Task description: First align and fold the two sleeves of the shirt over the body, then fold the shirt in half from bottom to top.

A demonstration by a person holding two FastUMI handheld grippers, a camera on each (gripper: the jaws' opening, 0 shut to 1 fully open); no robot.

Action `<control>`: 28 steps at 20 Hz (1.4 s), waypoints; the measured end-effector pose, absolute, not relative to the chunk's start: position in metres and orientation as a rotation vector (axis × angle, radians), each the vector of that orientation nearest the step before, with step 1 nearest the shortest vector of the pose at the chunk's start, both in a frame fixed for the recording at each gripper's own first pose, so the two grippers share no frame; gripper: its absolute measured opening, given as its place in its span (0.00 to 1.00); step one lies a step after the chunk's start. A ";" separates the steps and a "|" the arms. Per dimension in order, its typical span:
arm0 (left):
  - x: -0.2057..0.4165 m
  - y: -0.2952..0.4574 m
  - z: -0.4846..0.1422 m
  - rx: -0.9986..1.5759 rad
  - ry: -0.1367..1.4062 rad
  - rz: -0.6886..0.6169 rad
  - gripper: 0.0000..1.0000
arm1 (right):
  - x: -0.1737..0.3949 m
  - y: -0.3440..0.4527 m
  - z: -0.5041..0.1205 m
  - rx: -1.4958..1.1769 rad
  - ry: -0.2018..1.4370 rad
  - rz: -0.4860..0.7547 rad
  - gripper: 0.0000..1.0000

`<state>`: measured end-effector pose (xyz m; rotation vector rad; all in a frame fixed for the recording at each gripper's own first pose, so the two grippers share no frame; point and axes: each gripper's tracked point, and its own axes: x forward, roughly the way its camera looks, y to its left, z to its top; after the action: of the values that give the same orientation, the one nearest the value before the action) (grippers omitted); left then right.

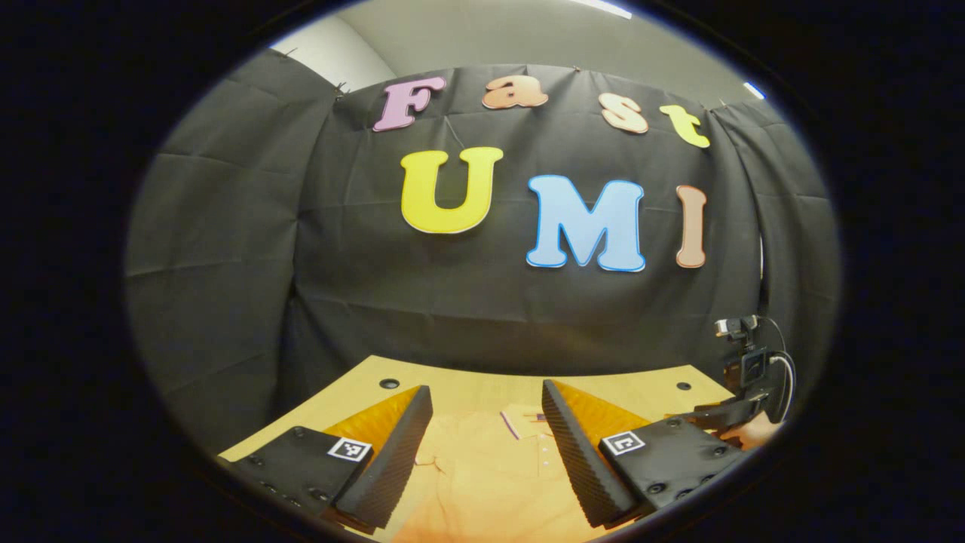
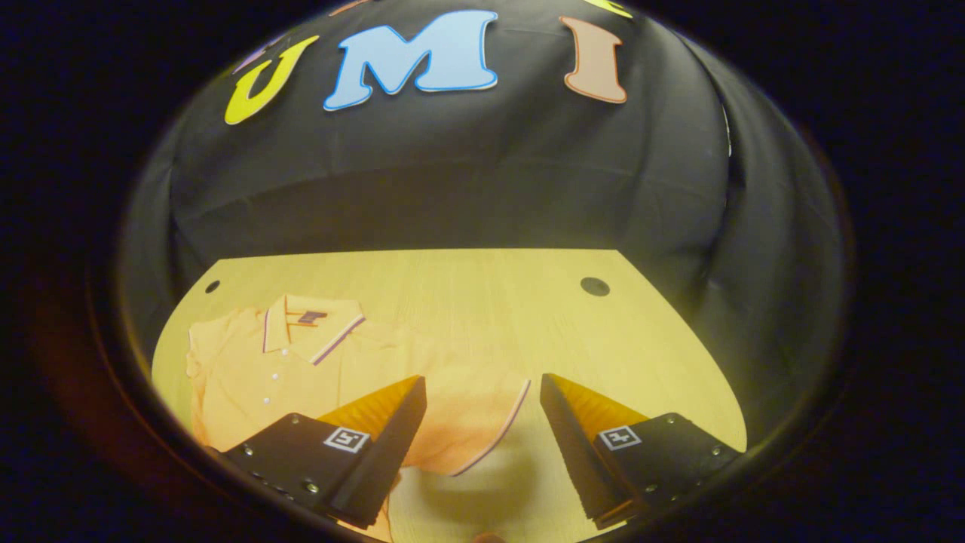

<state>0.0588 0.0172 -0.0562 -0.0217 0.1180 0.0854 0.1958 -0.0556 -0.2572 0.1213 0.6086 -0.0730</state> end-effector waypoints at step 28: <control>0.048 0.027 -0.078 -0.009 0.155 0.129 0.99 | 0.231 -0.062 -0.328 0.177 0.783 -0.115 0.05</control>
<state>0.0476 0.0267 -0.0776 -0.0093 0.1551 0.1287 0.2312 -0.0622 -0.3284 0.1765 0.7828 -0.1149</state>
